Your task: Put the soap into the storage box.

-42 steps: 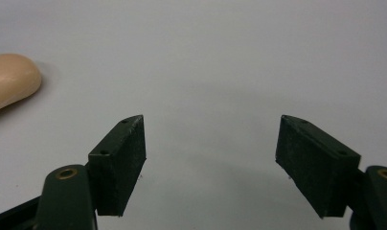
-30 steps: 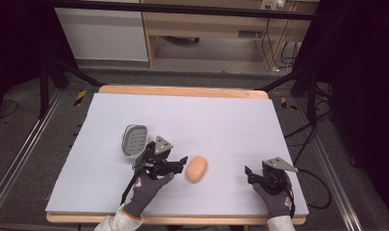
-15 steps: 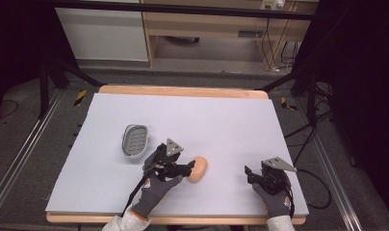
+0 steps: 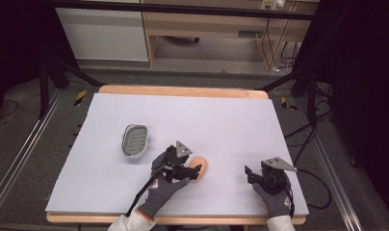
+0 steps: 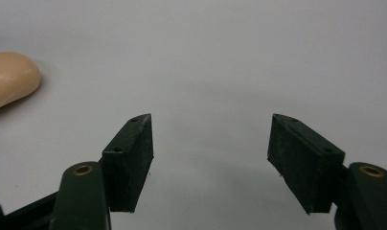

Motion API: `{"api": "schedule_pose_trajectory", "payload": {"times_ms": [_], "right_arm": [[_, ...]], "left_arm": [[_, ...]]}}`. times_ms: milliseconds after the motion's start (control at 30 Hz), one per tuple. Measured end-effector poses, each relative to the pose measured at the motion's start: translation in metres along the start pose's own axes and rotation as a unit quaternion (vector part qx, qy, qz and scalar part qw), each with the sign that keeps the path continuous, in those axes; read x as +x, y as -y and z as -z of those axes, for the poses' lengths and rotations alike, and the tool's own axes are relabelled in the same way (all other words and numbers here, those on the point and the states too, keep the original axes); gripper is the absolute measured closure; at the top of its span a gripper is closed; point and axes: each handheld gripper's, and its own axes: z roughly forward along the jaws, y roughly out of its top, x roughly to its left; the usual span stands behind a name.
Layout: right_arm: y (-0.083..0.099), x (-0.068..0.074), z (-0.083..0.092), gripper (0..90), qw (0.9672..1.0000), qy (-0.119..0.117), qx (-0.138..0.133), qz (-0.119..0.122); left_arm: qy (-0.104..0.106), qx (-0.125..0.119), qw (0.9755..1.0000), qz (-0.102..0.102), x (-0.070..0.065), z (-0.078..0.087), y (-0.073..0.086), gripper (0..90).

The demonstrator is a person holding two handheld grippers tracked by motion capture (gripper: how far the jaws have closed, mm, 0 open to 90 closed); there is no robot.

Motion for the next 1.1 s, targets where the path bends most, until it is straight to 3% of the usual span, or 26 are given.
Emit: {"api": "schedule_pose_trajectory", "payload": {"times_ms": [533,800,1100], "right_arm": [[0.000,0.000,0.000,33.0,1.0000,-0.005,0.005,-0.002],[0.001,0.000,-0.001,33.3,1.0000,-0.004,0.006,0.004],[0.001,0.000,-0.002,33.8,0.9999,-0.007,0.008,0.002]], "left_arm": [[-0.001,0.034,0.9993,-0.012,-0.015,-0.023,-0.001,22.1],[-0.002,0.056,0.9984,-0.007,-0.015,-0.035,0.002,23.5],[-0.001,0.063,0.9980,0.004,-0.014,-0.041,0.009,26.3]]}}
